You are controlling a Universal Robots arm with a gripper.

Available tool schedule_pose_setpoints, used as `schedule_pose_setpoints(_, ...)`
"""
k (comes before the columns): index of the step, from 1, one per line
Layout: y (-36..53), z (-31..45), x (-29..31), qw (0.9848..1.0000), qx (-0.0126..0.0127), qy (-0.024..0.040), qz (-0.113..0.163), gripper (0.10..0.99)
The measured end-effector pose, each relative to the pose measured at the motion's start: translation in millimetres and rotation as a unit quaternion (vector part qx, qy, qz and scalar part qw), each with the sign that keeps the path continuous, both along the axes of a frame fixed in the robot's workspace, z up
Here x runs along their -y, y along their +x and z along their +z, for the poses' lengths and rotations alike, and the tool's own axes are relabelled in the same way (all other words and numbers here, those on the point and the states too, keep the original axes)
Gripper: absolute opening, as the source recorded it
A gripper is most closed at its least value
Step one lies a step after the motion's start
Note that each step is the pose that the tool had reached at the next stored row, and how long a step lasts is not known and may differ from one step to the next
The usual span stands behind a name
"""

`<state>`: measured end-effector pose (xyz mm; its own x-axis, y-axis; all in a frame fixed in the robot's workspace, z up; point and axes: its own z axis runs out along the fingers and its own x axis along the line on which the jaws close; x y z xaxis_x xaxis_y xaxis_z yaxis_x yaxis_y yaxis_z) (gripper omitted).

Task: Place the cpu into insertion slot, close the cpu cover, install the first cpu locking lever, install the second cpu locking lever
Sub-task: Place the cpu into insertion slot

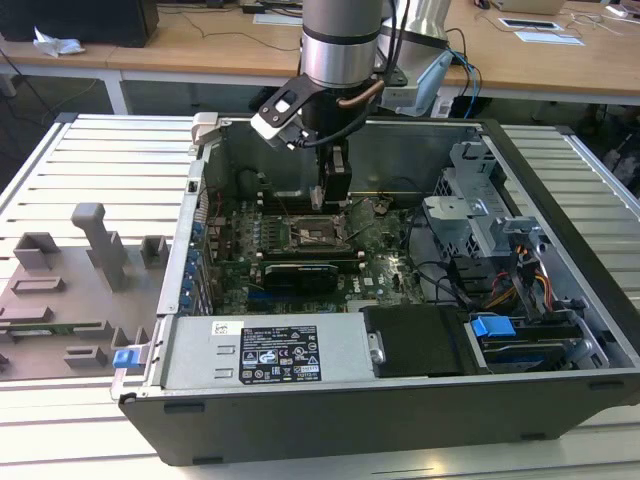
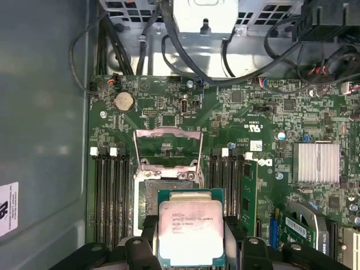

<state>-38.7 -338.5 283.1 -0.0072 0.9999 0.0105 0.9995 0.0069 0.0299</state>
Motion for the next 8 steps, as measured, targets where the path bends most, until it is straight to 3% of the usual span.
schedule_pose_setpoints(8,0.0,-0.2,0.0,0.9994,0.0,0.0,-0.034,0.545)
